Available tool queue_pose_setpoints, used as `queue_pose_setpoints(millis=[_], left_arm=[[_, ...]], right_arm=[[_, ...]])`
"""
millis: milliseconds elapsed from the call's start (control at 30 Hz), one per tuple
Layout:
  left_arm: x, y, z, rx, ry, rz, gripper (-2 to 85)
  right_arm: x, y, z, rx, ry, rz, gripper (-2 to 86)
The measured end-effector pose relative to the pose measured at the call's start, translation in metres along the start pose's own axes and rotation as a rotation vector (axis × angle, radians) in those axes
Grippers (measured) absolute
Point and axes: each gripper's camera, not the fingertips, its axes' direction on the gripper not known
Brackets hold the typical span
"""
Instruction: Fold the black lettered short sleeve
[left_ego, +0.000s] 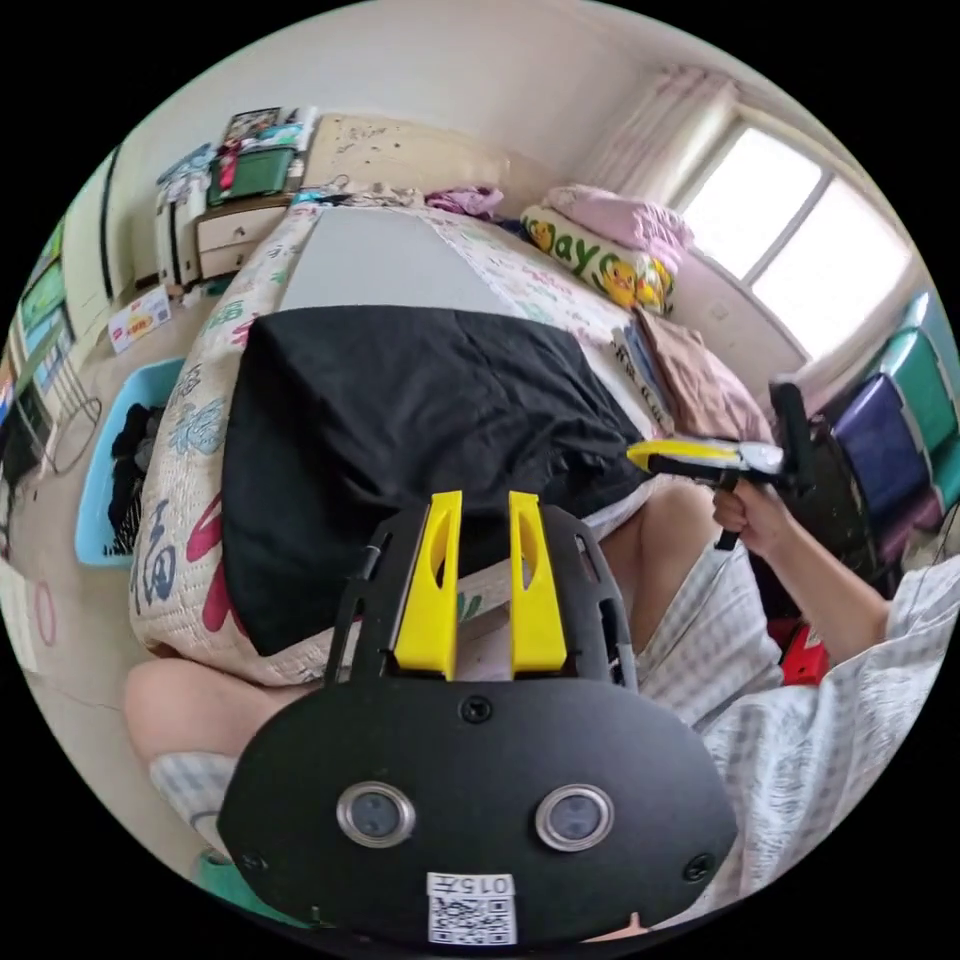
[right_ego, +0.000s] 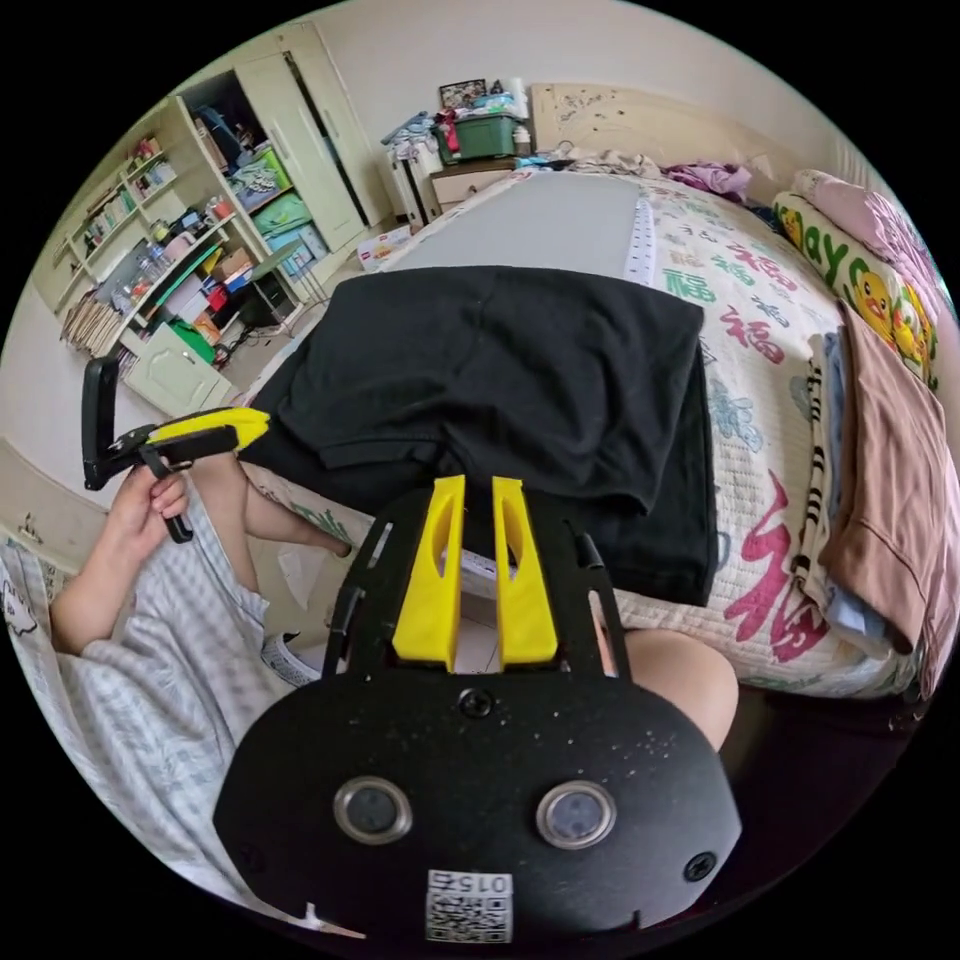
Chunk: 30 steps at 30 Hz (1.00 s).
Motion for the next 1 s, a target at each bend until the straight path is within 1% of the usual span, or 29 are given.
queue_pose_setpoints(millis=[67, 167, 200, 233, 333, 367, 433, 533, 633, 700, 733, 800, 867, 900, 967, 1000], left_arm=[[0.023, -0.011, 0.023, -0.057, -0.06, 0.094, 9.3], [0.03, -0.024, 0.048, -0.118, -0.065, 0.131, 10.2], [0.029, -0.027, 0.053, -0.129, -0.078, 0.13, 10.3], [0.025, -0.031, 0.061, -0.142, -0.112, 0.13, 9.8], [0.011, -0.037, 0.07, -0.17, -0.165, 0.118, 5.6], [0.005, -0.038, 0.069, -0.18, -0.143, 0.119, 2.8], [-0.008, -0.036, 0.063, -0.167, -0.097, 0.104, 0.7], [-0.026, -0.028, 0.048, -0.123, -0.071, 0.114, -0.4], [-0.048, -0.021, 0.056, -0.168, -0.08, 0.116, -0.6], [-0.068, -0.017, 0.064, -0.194, -0.102, 0.071, -0.5], [-0.082, -0.015, 0.061, -0.176, -0.09, 0.036, -0.3], [-0.105, -0.012, 0.043, -0.08, -0.049, -0.016, 0.2], [-0.152, -0.012, 0.015, 0.05, -0.035, -0.11, 2.7], [-0.166, -0.014, 0.008, 0.08, -0.033, -0.136, 3.9], [-0.235, -0.024, -0.008, 0.171, -0.005, -0.257, 7.6], [-0.253, -0.028, -0.01, 0.187, 0.008, -0.29, 8.1]], right_arm=[[-0.003, -0.007, 0.014, -0.006, 0.013, -0.032, 9.2], [0.003, -0.017, 0.045, -0.079, 0.018, -0.042, 10.2], [0.007, -0.019, 0.057, -0.109, 0.044, -0.036, 8.9], [0.011, -0.02, 0.062, -0.116, 0.081, -0.034, 7.9], [0.02, -0.021, 0.064, -0.145, 0.059, -0.025, 6.0], [0.022, -0.02, 0.064, -0.147, 0.053, -0.022, 5.3], [0.027, -0.013, 0.058, -0.138, 0.023, -0.017, 1.6], [0.029, 0.001, 0.052, -0.125, -0.034, -0.019, -0.5], [0.032, 0.006, 0.062, -0.153, -0.014, -0.004, -0.8], [0.034, 0.005, 0.07, -0.184, 0.009, 0.03, -0.7], [0.033, 0.006, 0.069, -0.18, 0.002, 0.033, -0.5], [0.027, 0.006, 0.059, -0.145, -0.016, 0.042, 0.1], [0.015, 0.005, 0.045, -0.09, -0.01, 0.026, 2.0], [0.003, 0.001, 0.036, -0.051, -0.02, 0.0, 3.4], [-0.022, -0.011, 0.03, -0.02, -0.063, -0.056, 5.3], [-0.042, -0.021, 0.031, -0.008, -0.092, -0.107, 6.8]])
